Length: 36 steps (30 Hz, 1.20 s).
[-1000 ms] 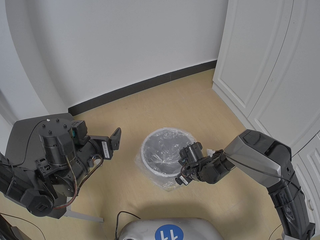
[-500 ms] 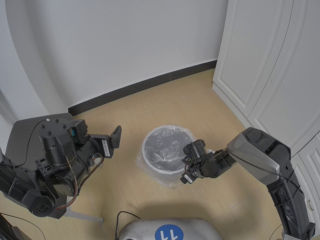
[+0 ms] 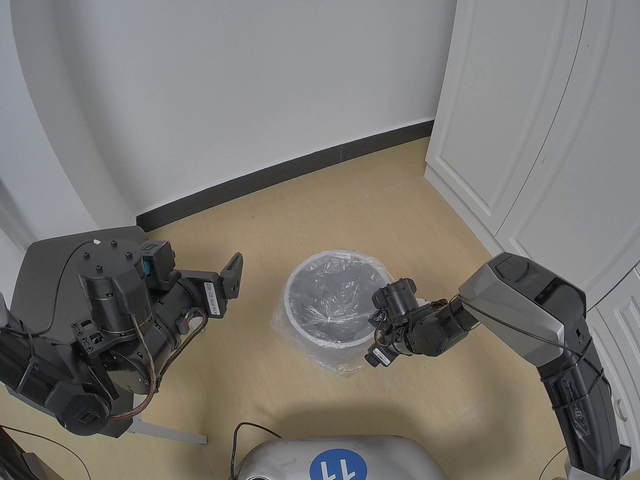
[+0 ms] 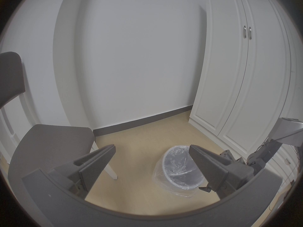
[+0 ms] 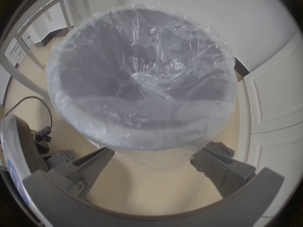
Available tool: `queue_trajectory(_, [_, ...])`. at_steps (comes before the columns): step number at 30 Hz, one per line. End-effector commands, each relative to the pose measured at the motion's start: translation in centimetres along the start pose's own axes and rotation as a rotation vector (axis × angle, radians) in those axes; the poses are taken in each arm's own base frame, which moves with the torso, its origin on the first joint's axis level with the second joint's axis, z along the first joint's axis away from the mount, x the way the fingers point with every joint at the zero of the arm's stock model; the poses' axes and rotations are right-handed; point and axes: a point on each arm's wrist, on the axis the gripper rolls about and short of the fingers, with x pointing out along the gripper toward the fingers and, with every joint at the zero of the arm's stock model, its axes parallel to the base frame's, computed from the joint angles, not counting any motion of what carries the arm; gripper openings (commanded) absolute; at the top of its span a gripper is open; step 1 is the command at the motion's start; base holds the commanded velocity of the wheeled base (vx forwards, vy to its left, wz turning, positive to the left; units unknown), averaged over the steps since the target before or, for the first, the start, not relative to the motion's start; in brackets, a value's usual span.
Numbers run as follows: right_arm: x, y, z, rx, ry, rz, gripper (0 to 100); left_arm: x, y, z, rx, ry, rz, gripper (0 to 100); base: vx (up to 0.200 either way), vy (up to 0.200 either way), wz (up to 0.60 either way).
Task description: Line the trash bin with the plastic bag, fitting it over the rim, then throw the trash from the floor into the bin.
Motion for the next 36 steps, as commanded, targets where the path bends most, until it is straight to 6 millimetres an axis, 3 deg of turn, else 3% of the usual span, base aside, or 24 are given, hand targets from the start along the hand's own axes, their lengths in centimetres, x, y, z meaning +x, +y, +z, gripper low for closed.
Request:
queue_trajectory(1, [0.0,-0.1,0.1,0.044,-0.045,-0.001,100,0.0,-0.1,0.0,0.001,0.000,-0.002,100,0.000,0.000,0.00])
queue_trajectory(16, [0.0,0.1,-0.3,0.073,-0.080,0.012,100,-0.3,0.0,-0.1,0.008,0.003,-0.003,100,0.000,0.000,0.00])
queue_trajectory(17, [0.0,0.1,-0.3,0.073,-0.080,0.012,0,-0.3,0.0,-0.1,0.008,0.003,-0.003,100,0.000,0.000,0.00])
queue_trajectory(27, [-0.4,0.2,-0.9,0.064,-0.060,0.027,0,-0.3,0.0,-0.2,0.010,0.006,-0.007,100,0.000,0.000,0.00])
queue_trajectory(36, [-1.2,-1.2,-3.4,-0.095,-0.012,0.048,0,-0.3,0.0,-0.2,0.011,0.007,-0.007,100,0.000,0.000,0.00])
